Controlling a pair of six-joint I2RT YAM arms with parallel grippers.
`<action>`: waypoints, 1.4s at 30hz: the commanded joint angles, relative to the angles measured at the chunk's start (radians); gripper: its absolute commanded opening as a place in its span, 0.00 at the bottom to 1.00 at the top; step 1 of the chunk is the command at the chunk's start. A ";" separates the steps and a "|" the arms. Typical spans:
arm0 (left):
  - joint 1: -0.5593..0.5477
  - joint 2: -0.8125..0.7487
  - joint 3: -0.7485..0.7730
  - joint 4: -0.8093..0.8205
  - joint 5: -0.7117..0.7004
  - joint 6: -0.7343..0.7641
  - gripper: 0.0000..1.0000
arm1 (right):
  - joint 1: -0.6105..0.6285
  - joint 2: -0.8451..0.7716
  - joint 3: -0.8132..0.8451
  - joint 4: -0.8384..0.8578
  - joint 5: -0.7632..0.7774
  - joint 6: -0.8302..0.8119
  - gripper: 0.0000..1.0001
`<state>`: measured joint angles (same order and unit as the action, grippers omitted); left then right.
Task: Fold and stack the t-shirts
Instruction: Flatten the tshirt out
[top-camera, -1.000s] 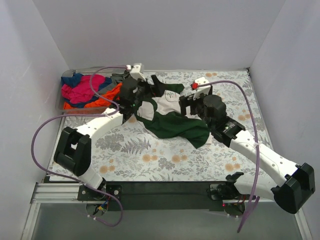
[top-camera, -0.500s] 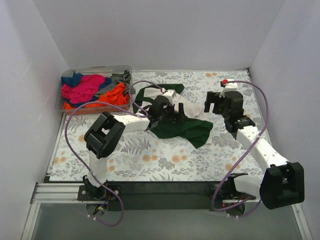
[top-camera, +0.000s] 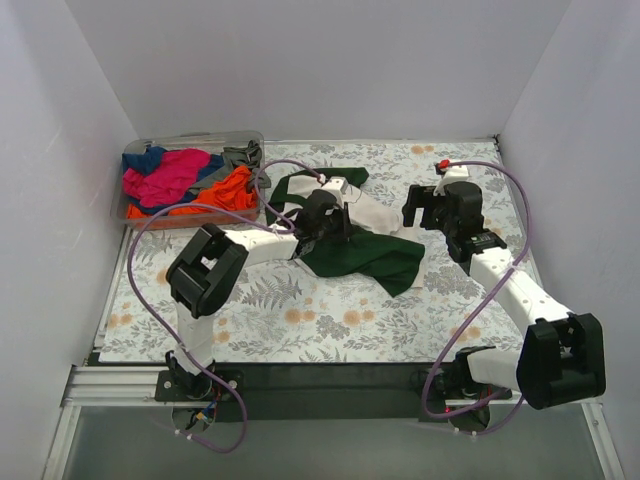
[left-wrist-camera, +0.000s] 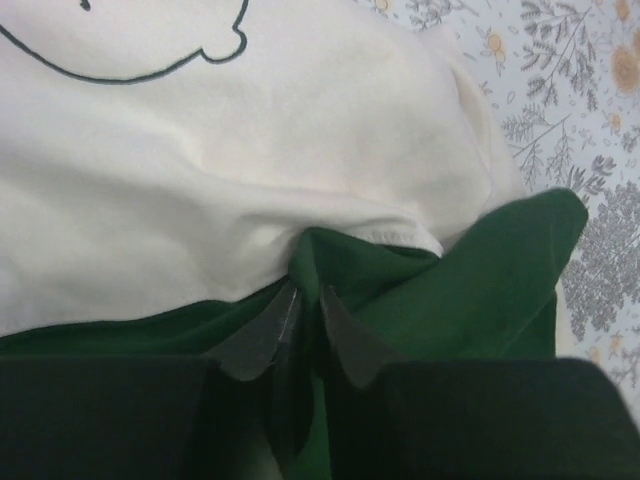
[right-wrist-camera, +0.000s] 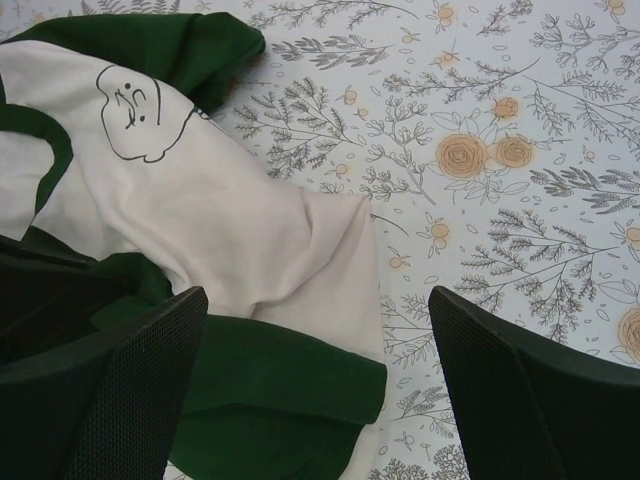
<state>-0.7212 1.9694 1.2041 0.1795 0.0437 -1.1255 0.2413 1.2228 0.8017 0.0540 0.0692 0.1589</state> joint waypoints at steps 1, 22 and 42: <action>0.002 -0.086 -0.026 -0.008 0.002 0.009 0.09 | -0.007 0.006 0.022 0.043 -0.016 0.008 0.83; 0.121 -0.741 -0.438 -0.314 -0.632 -0.040 0.00 | 0.004 0.174 0.017 -0.014 -0.060 0.059 0.78; -0.122 -0.609 -0.339 -0.279 -0.467 -0.146 0.91 | 0.029 0.014 -0.210 -0.089 -0.060 0.068 0.76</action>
<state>-0.7990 1.2839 0.8078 -0.1280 -0.5133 -1.2373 0.2649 1.2419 0.5926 -0.0536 0.0200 0.2214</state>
